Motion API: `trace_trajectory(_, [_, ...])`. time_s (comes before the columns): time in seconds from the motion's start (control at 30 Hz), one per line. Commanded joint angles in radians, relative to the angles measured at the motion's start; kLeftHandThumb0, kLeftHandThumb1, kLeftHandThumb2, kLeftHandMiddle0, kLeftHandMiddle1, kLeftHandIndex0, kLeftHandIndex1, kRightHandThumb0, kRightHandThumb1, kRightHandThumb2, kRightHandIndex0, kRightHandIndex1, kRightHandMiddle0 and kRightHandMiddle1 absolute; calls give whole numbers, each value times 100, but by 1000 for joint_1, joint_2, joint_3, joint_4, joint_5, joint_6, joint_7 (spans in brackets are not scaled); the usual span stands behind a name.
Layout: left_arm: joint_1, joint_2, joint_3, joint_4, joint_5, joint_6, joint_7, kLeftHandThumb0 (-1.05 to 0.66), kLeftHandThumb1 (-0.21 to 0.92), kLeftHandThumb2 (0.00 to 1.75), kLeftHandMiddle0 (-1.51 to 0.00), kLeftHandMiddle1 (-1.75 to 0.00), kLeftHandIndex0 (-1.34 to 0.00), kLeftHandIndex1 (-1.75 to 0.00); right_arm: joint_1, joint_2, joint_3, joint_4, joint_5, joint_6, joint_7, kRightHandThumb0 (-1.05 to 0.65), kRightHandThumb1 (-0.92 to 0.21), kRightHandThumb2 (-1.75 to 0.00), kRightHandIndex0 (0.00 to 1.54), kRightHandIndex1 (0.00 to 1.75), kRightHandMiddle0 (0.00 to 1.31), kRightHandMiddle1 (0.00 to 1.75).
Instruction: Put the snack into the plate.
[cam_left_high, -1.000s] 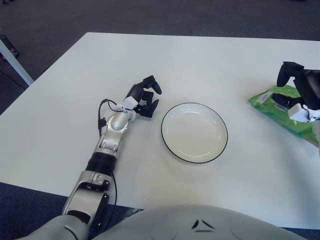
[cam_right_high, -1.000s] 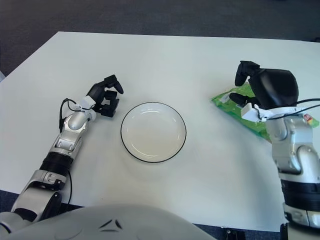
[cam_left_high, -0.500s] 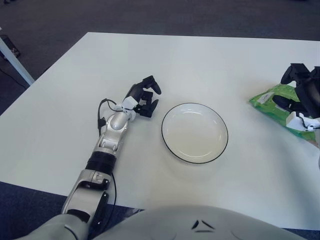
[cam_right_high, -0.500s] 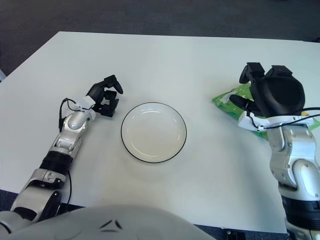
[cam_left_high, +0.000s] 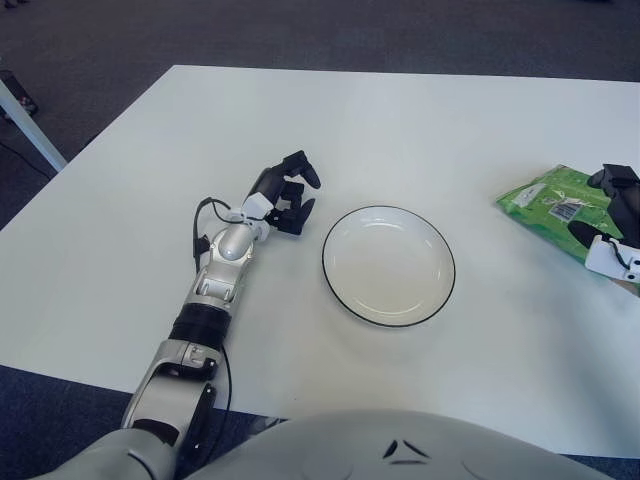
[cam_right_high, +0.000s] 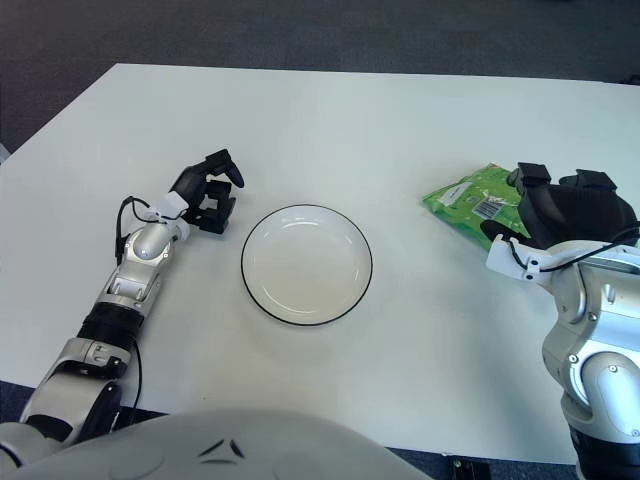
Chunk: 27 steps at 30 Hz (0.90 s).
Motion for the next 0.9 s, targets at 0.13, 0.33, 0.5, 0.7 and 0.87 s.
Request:
trace_trajectory(0.13, [61, -8, -1, 35, 13, -10, 15, -47, 35, 127, -127, -175, -58, -175, -15, -14, -3, 1, -73, -24, 129, -101, -92, -124, 2, 31, 0, 47])
trace_trajectory(0.33, [57, -8, 2, 47, 11, -20, 14, -47, 36, 127, -127, -175, -58, -175, -26, -50, -7, 84, -65, -62, 169, -102, -92, -126, 0, 29, 0, 47])
trace_trajectory(0.5, [60, -15, 8, 48, -5, -22, 8, -46, 38, 124, -126, -175, -56, -175, -45, -82, -3, 129, -64, -78, 216, -103, -92, -126, 0, 21, 0, 43])
trace_trajectory(0.7, [63, -16, 13, 44, -10, -20, 9, -46, 38, 124, -127, -175, -56, -175, -68, -114, 4, 191, -53, -94, 253, -105, -92, -122, 0, 5, 0, 31])
trace_trajectory(0.87, [62, -14, 14, 46, -6, -18, 8, -46, 39, 123, -126, -175, -55, -175, -78, -130, 7, 277, -26, -111, 204, -105, -92, -118, 0, 1, 0, 22])
